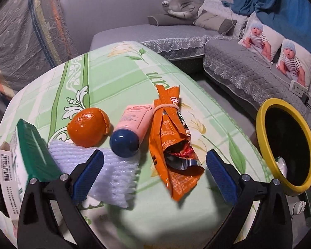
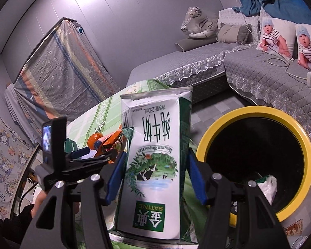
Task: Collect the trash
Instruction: 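Grasp the orange snack wrapper with the left tool while the right tool grasps the white milk carton, then carry the wrapper and carton over the yellow bin and release both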
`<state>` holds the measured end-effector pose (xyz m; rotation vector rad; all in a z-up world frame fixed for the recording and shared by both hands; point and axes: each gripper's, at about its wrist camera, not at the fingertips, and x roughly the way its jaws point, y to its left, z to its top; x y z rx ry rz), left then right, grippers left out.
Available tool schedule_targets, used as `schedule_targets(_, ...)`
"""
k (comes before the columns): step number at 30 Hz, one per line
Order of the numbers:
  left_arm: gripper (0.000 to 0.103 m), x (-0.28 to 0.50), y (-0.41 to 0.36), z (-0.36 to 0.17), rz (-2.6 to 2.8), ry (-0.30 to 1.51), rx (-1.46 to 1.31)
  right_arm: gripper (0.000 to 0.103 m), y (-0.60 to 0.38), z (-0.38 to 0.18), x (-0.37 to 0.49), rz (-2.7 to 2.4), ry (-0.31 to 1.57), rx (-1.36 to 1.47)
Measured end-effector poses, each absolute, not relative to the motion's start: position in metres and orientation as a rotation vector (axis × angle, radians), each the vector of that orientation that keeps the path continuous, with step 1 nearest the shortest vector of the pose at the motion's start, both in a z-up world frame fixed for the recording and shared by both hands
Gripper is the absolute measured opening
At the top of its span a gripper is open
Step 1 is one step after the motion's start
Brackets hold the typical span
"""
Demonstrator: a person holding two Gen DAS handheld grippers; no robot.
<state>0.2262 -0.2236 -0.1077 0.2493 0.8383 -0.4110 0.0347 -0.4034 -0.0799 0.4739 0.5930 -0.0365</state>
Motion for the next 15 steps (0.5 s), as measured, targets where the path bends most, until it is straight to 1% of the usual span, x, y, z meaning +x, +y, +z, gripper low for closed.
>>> schedule_targets(2, 0.095, 0.23, -0.228, -0.113, -0.399, 0.856, 0.263, 0.055, -0.403, -0.081, 0.033, -0.032, 0.59, 0.478)
schedule_targets(4, 0.091, 0.232, -0.23, -0.117, -0.379, 0.863, 0.275, 0.055, -0.405, -0.081, 0.031, -0.03, 0.588, 0.483)
schedule_targets(6, 0.076, 0.232, -0.231, -0.117, -0.358, 0.857, 0.279, 0.055, -0.406, -0.082, 0.028, -0.03, 0.586, 0.487)
schedule_targets(7, 0.072, 0.233, -0.231, -0.118, -0.36, 0.856, 0.281, 0.055, -0.407, -0.082, 0.027, -0.029, 0.586, 0.49)
schedule_targets(9, 0.046, 0.234, -0.23, -0.117, -0.34, 0.848, 0.288, 0.055, -0.409, -0.082, 0.026, -0.03, 0.585, 0.498)
schedule_targets(11, 0.03, 0.236, -0.228, -0.117, -0.305, 0.839, 0.301, 0.055, -0.413, -0.082, 0.025, -0.033, 0.583, 0.501)
schedule_targets(12, 0.023, 0.237, -0.226, -0.117, -0.3, 0.837, 0.299, 0.055, -0.413, -0.081, 0.024, -0.035, 0.582, 0.504)
schedule_targets(13, 0.019, 0.238, -0.224, -0.116, -0.299, 0.838, 0.289, 0.055, -0.412, -0.081, 0.024, -0.034, 0.581, 0.507)
schedule_targets(14, 0.01, 0.24, -0.221, -0.115, -0.291, 0.839, 0.274, 0.055, -0.413, -0.081, 0.024, -0.034, 0.582, 0.509)
schedule_targets(15, 0.007, 0.241, -0.219, -0.114, -0.288, 0.836, 0.264, 0.055, -0.412, -0.081, 0.024, -0.036, 0.583, 0.51)
